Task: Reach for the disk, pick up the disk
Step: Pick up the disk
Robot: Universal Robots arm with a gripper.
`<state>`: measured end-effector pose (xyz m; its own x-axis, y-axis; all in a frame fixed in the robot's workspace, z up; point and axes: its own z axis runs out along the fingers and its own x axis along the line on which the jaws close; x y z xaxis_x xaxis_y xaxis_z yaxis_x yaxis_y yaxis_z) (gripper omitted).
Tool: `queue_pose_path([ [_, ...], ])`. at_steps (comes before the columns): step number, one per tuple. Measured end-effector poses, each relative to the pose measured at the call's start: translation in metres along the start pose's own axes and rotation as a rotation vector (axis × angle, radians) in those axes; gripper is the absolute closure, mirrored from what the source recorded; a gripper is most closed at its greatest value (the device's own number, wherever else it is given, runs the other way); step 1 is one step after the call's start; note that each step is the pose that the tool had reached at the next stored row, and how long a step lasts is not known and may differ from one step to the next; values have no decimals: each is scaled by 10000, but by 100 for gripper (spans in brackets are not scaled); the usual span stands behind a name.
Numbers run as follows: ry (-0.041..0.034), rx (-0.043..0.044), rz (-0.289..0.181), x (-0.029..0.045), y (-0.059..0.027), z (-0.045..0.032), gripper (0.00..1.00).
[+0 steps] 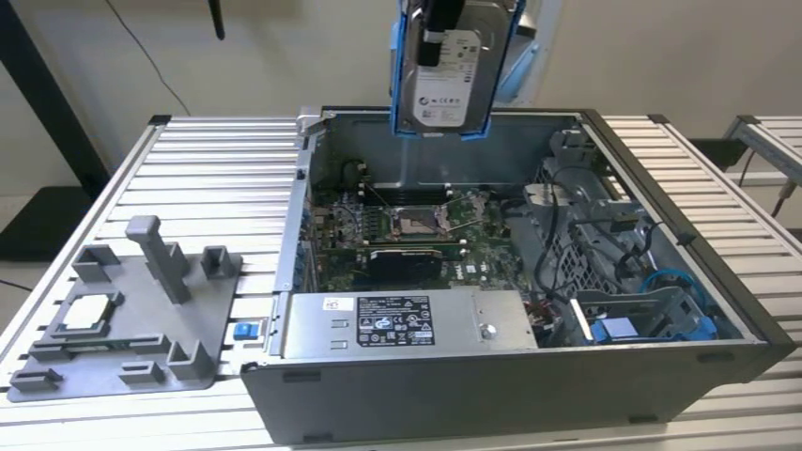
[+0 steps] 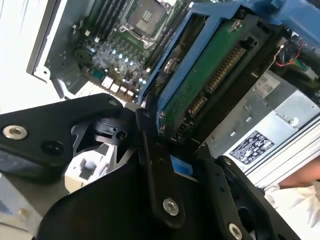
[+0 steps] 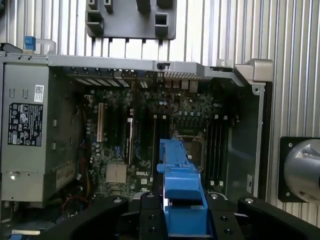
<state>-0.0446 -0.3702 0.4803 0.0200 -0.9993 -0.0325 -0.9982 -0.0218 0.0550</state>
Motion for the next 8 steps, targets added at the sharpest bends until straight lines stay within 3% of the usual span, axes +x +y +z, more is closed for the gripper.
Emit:
queue_pose_path([
  [8, -2, 11, -1, 9, -356, 11, 100],
])
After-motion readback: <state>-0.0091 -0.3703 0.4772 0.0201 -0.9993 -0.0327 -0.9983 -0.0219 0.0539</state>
